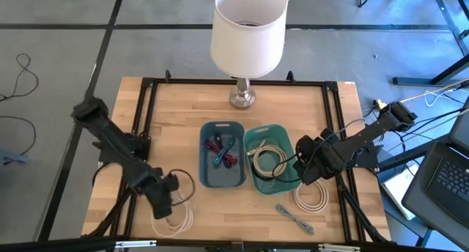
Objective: Pick and place items into bin
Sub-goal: Put the left white HDMI cable into the green bin
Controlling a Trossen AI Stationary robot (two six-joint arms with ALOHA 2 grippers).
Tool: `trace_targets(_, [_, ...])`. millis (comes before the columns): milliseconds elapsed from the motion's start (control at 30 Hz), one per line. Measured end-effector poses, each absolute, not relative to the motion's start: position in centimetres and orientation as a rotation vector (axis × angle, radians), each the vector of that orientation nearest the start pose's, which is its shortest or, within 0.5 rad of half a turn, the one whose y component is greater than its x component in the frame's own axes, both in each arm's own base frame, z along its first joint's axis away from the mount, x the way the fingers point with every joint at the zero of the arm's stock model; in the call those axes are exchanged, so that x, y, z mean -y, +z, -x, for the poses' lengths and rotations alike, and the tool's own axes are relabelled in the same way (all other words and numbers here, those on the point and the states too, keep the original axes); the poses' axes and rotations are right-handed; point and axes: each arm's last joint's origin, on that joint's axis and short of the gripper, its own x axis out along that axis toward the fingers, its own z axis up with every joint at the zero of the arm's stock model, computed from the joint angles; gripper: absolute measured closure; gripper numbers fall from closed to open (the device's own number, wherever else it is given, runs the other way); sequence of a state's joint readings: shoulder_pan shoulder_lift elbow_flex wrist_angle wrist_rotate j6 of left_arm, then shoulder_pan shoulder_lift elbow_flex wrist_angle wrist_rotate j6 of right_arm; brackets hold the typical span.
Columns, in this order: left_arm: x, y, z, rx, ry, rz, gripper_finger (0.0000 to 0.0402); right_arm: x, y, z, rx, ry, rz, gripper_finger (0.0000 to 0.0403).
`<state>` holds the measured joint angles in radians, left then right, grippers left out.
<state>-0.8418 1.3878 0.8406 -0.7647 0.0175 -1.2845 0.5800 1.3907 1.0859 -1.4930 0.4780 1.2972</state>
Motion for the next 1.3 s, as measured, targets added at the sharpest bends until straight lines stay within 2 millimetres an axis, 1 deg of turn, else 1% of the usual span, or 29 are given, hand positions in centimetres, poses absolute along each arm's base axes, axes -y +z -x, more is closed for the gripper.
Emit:
trace_targets(133, [17.2, 22.4, -13.6, -1.225, 0.142, 0.57, 0.0393, -10.0, 25.6, -17.7, -1.226, -0.842, -0.133, 0.024])
trace_targets(267, [16.3, 24.9, -11.9, -0.986, 0.1, 0.567, 0.0393, -10.0, 25.6, -17.7, -1.226, -0.842, -0.133, 0.024])
trace_targets(433, [15.3, 26.8, -10.7, -0.797, 0.054, 0.501, 0.0393, -10.0, 25.6, -17.7, -1.226, -0.842, -0.134, 0.024])
trace_targets(567, [14.4, 27.7, -10.6, -0.624, 0.063, 0.321, 0.0393, -10.0, 25.6, -17.9, -1.2, -0.84, -0.126, 0.024])
trace_targets(667, [14.0, 28.5, -11.0, -0.456, 0.109, 0.121, 0.0393, -10.3, 25.5, -18.4, -1.16, -0.795, -0.119, 0.024])
trace_targets(767, [14.1, 30.1, -11.9, -0.3, 0.147, -0.052, 0.0393, -10.7, 25.6, -19.0, -1.14, -0.722, -0.121, 0.024])
trace_targets(833, [14.1, 31.2, -12.7, -0.235, 0.15, -0.15, 0.0393, -11.0, 26.1, -19.6, -1.097, -0.67, -0.116, 0.024])
trace_targets(933, [13.7, 32.7, -14.3, -0.173, 0.12, -0.261, 0.0393, -11.6, 27.6, -20.9, -0.979, -0.576, -0.069, 0.024])
trace_targets(1000, [13.1, 33.3, -15.3, -0.145, 0.075, -0.31, 0.0393, -12.2, 28.9, -21.9, -0.884, -0.5, -0.024, 0.024])
trace_targets(1100, [11.8, 33.5, -16.8, -0.144, 0.051, -0.354, 0.0392, -13.2, 30.9, -23.5, -0.755, -0.353, 0.041, 0.024])
trace_targets(1200, [10.1, 33.4, -18.1, -0.16, 0.048, -0.367, 0.0392, -14.6, 32.8, -25.0, -0.604, -0.165, 0.107, 0.024])
trace_targets(1300, [8.4, 33.7, -19.2, -0.14, 0.015, -0.369, 0.0393, -15.9, 34.4, -25.9, -0.457, 0.043, 0.167, 0.024])
